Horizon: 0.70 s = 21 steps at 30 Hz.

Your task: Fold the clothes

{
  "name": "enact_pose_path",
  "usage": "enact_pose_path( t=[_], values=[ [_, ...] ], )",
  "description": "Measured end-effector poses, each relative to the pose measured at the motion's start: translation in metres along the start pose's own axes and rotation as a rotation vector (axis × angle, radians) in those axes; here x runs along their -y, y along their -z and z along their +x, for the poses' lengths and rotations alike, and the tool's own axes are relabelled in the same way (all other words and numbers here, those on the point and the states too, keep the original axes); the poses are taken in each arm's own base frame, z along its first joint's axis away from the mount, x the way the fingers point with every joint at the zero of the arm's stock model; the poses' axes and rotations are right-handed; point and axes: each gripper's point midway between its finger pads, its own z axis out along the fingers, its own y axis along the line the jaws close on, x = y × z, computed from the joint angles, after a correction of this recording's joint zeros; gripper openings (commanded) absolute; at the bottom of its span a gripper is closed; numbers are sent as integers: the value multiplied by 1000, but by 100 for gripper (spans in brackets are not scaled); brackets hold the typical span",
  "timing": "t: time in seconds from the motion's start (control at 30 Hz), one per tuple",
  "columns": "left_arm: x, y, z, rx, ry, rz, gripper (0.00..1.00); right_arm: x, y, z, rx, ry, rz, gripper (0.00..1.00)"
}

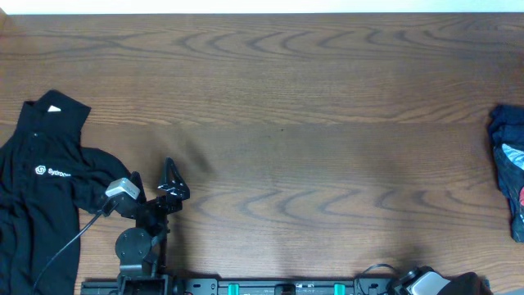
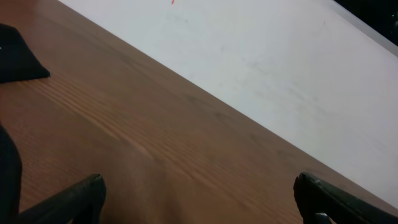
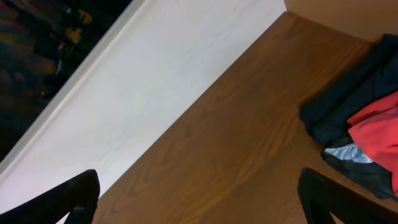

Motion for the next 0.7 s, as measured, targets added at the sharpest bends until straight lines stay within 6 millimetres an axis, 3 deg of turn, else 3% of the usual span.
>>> enact_pose_path(
  t=[0.53,0.7],
  values=[
    [0,0,0,0,0,0,98,0,0,0,1,1,3,99],
    [0,0,0,0,0,0,98,13,-3,8,-32,-7,64,99]
  ],
)
